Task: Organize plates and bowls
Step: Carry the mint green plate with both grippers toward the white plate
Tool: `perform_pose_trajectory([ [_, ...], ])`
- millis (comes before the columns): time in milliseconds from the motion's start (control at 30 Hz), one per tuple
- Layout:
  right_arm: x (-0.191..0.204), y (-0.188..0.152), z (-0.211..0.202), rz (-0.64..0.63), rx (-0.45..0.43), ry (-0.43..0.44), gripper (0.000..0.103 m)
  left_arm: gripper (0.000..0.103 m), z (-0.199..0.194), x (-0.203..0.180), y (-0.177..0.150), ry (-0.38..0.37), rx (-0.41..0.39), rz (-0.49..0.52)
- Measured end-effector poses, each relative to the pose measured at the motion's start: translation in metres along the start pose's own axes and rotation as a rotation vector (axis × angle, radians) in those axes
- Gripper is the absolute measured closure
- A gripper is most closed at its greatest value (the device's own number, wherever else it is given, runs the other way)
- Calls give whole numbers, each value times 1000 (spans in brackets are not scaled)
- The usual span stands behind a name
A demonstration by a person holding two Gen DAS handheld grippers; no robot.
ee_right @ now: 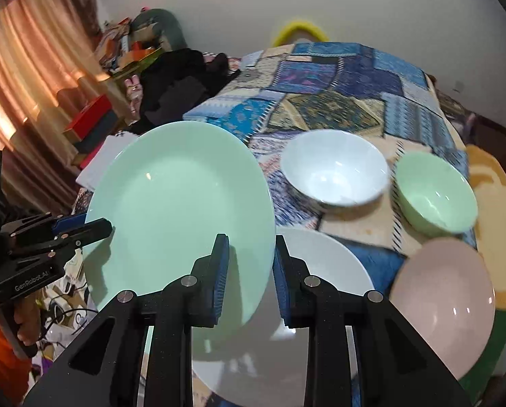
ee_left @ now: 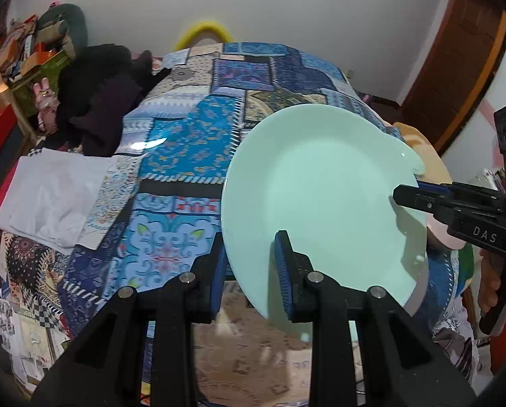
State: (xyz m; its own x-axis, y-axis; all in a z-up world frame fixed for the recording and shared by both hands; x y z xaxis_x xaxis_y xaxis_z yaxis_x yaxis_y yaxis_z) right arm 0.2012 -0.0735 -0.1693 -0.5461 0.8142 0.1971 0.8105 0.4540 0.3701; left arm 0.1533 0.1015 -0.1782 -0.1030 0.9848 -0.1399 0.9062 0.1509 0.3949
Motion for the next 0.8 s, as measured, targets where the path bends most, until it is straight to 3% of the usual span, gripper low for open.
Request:
perform_pose_trajectory([
  [333, -35, -36, -7, 94, 9, -8, 80, 76, 18, -45, -8, -44, 44, 62],
  [800, -63, -65, 9, 186, 52, 7, 80, 76, 57, -73, -16, -61, 140, 99],
])
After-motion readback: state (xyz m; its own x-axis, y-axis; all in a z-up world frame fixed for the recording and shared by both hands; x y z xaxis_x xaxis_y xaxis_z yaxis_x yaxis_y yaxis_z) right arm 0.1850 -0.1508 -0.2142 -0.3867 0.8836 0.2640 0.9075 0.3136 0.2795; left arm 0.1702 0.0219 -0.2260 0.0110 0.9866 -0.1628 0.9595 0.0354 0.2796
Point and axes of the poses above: each gripper's, at about its wrist camera, not at the fingertips, and z roughly the way its jaws point, x to its left, y to its top, the point moved 4 cm from there along z, roughly the way its jaws point, and after that the axes turned 12 degrees about x, right-handed, at the moved point
